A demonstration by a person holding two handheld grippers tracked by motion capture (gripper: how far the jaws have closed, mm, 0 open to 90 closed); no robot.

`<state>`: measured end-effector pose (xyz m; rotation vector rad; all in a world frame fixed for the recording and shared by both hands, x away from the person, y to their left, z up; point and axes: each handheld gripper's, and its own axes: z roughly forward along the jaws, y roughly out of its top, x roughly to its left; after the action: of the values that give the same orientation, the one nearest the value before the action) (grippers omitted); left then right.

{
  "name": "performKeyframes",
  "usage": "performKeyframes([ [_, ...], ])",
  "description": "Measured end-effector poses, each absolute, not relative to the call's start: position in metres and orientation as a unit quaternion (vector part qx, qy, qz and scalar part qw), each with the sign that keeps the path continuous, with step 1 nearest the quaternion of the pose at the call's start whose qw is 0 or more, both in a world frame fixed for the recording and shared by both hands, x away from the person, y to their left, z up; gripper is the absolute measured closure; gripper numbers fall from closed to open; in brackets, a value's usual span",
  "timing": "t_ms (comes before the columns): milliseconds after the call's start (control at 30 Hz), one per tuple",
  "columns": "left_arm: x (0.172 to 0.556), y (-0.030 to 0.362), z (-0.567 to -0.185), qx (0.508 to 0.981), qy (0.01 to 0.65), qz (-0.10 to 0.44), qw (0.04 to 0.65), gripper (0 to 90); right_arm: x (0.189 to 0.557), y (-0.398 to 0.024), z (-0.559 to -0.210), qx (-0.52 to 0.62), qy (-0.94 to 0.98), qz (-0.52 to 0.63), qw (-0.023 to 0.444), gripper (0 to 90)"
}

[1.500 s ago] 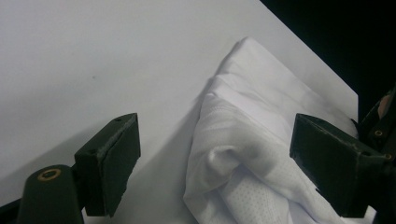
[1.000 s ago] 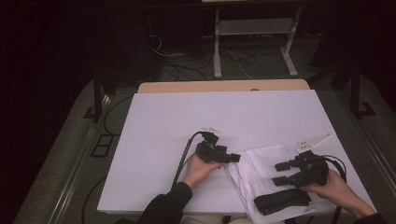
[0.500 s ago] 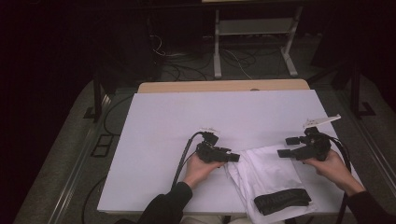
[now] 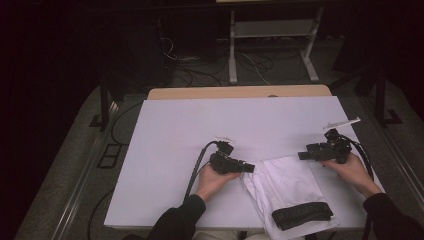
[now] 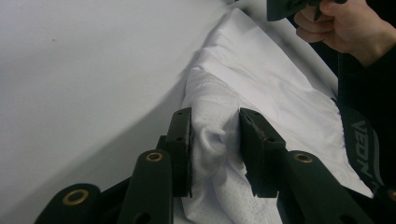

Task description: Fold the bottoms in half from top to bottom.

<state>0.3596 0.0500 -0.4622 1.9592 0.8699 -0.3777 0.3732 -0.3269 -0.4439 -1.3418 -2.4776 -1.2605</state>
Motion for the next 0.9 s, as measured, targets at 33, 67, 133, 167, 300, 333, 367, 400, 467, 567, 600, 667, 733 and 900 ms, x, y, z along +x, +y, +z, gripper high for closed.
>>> performKeyframes([
  [33, 0.3597, 0.0500, -0.4624, 0.796, 0.354, -0.155, 0.465, 66.0, 0.3738, -0.3267, -0.4453, -0.433, -0.804, -0.405, 0.029, 30.0],
  [67, 0.3600, 0.0504, -0.4627, 0.796, 0.353, -0.157, 0.466, 66.8, 0.3742, -0.3265, -0.4462, -0.432, -0.806, -0.403, 0.030, 31.2],
  [133, 0.3602, 0.0505, -0.4630, 0.795, 0.353, -0.160, 0.467, 69.0, 0.3750, -0.3249, -0.4487, -0.429, -0.810, -0.398, 0.032, 38.1],
  [167, 0.3603, 0.0506, -0.4630, 0.795, 0.352, -0.159, 0.468, 69.7, 0.3752, -0.3241, -0.4495, -0.428, -0.812, -0.396, 0.033, 38.7],
  [300, 0.3603, 0.0501, -0.4635, 0.796, 0.351, -0.160, 0.467, 74.1, 0.3761, -0.3215, -0.4518, -0.426, -0.815, -0.391, 0.032, 49.1],
  [333, 0.3603, 0.0499, -0.4637, 0.795, 0.351, -0.161, 0.467, 75.1, 0.3764, -0.3211, -0.4520, -0.426, -0.815, -0.391, 0.032, 51.9],
  [367, 0.3603, 0.0499, -0.4638, 0.796, 0.351, -0.161, 0.467, 76.1, 0.3759, -0.3202, -0.4523, -0.427, -0.815, -0.390, 0.032, 54.1],
  [400, 0.3603, 0.0499, -0.4637, 0.797, 0.349, -0.160, 0.466, 77.3, 0.3756, -0.3198, -0.4524, -0.426, -0.816, -0.389, 0.029, 56.8],
  [467, 0.3599, 0.0493, -0.4635, 0.798, 0.348, -0.158, 0.466, 79.9, 0.3751, -0.3198, -0.4525, -0.423, -0.818, -0.388, 0.031, 63.3],
  [567, 0.3593, 0.0483, -0.4631, 0.800, 0.345, -0.154, 0.465, 82.2, 0.3748, -0.3206, -0.4529, -0.422, -0.818, -0.390, 0.036, 74.2],
  [600, 0.3591, 0.0480, -0.4625, 0.802, 0.344, -0.153, 0.464, 82.7, 0.3748, -0.3208, -0.4529, -0.421, -0.817, -0.391, 0.040, 77.6],
  [667, 0.3587, 0.0478, -0.4615, 0.804, 0.342, -0.149, 0.463, 83.5, 0.3740, -0.3209, -0.4530, -0.418, -0.818, -0.393, 0.047, 83.6],
  [733, 0.3580, 0.0473, -0.4602, 0.806, 0.340, -0.144, 0.462, 84.0, 0.3729, -0.3202, -0.4524, -0.413, -0.819, -0.395, 0.045, 84.6],
  [900, 0.3560, 0.0471, -0.4562, 0.809, 0.335, -0.135, 0.464, 84.4, 0.3696, -0.3189, -0.4477, -0.410, -0.819, -0.400, 0.035, 85.5],
])
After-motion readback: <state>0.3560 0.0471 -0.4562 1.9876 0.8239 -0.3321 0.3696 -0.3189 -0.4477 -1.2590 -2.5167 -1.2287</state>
